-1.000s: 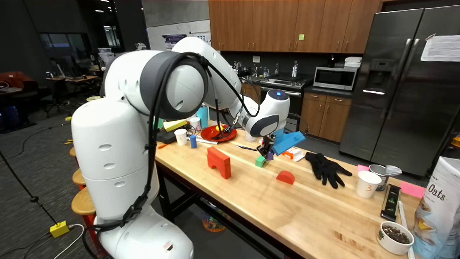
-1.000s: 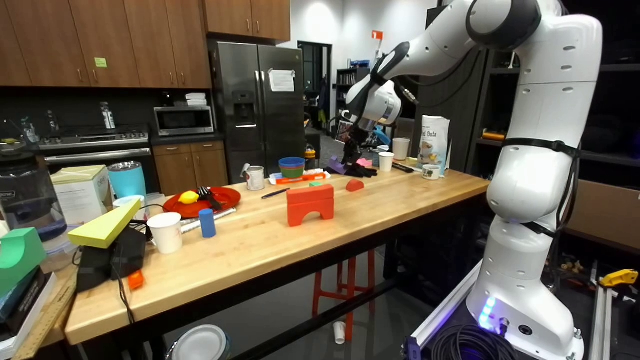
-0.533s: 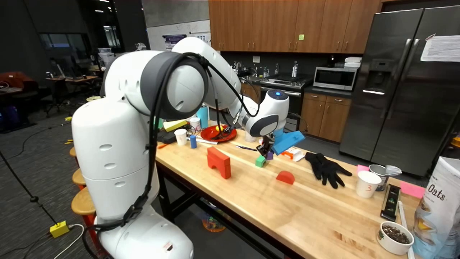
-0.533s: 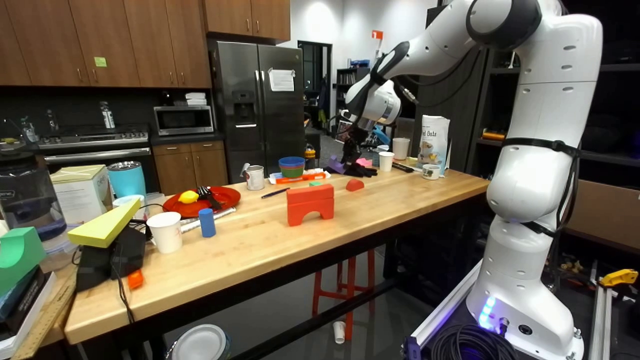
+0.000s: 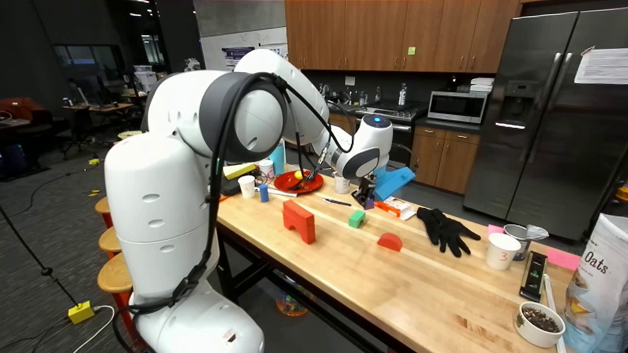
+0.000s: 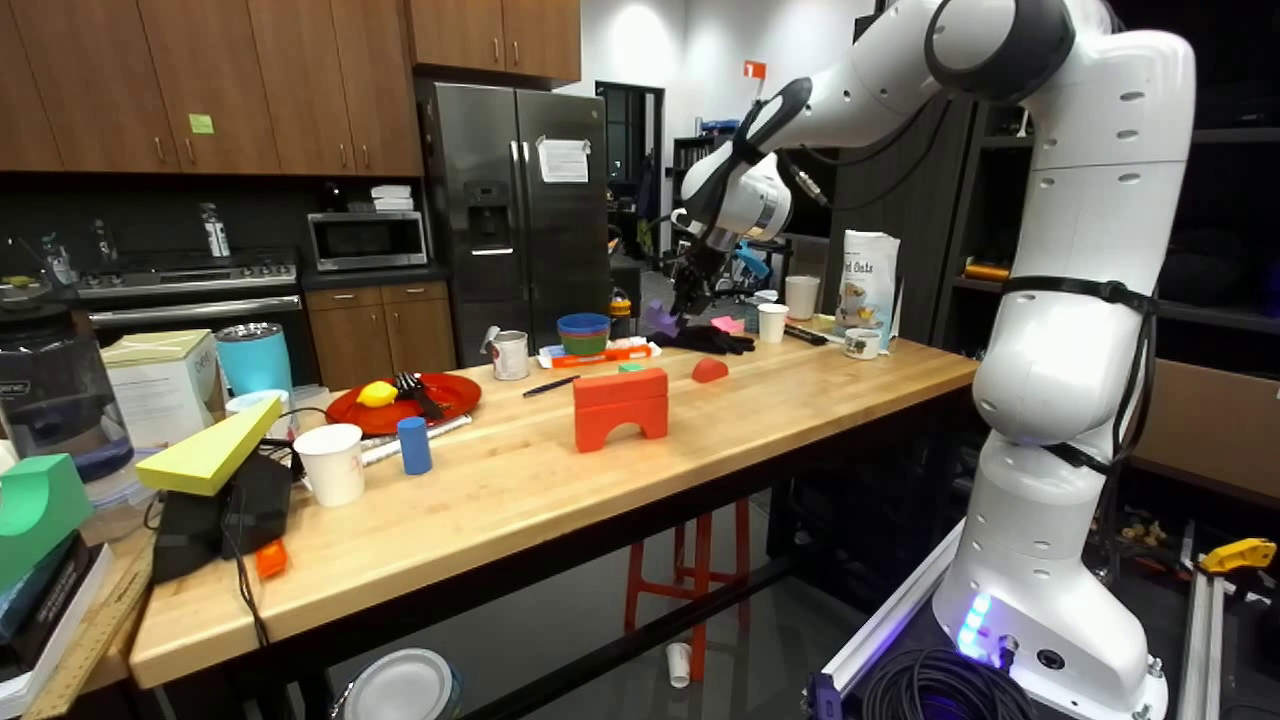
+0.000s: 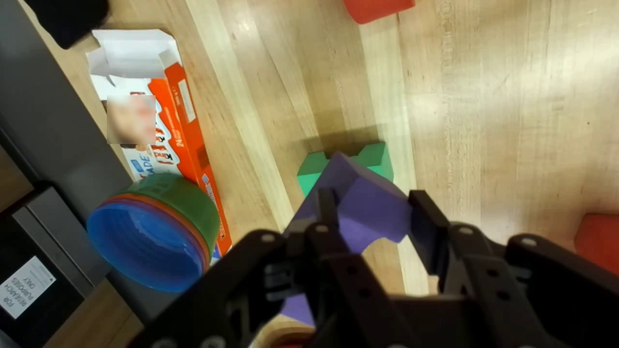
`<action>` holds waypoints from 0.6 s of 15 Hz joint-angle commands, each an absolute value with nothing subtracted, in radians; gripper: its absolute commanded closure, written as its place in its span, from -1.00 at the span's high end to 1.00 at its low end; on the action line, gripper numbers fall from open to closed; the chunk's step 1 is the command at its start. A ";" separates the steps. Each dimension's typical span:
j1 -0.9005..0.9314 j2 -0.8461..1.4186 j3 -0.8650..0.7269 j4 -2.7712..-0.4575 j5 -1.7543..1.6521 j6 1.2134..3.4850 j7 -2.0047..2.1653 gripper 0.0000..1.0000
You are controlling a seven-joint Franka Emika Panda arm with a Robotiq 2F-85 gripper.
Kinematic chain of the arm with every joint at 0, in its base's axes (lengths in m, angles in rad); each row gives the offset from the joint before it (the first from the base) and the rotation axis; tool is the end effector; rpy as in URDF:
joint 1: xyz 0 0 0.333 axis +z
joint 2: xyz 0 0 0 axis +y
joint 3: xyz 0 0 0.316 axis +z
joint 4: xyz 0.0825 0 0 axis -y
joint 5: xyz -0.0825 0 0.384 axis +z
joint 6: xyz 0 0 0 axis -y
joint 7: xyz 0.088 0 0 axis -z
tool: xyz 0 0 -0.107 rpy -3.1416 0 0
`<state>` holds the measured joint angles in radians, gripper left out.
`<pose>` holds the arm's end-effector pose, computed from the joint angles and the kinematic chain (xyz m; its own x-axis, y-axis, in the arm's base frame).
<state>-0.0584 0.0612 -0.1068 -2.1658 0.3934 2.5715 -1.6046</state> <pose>0.5657 -0.1001 0.4027 0.3541 0.8898 0.2878 0.8494 -0.4348 0.2991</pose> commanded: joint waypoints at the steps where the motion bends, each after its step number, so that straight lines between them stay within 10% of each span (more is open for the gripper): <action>1: -0.083 0.084 -0.080 -2.133 0.406 2.547 -1.656 -0.69; 9: -0.089 0.130 -0.054 -2.110 0.386 2.479 -1.681 -0.69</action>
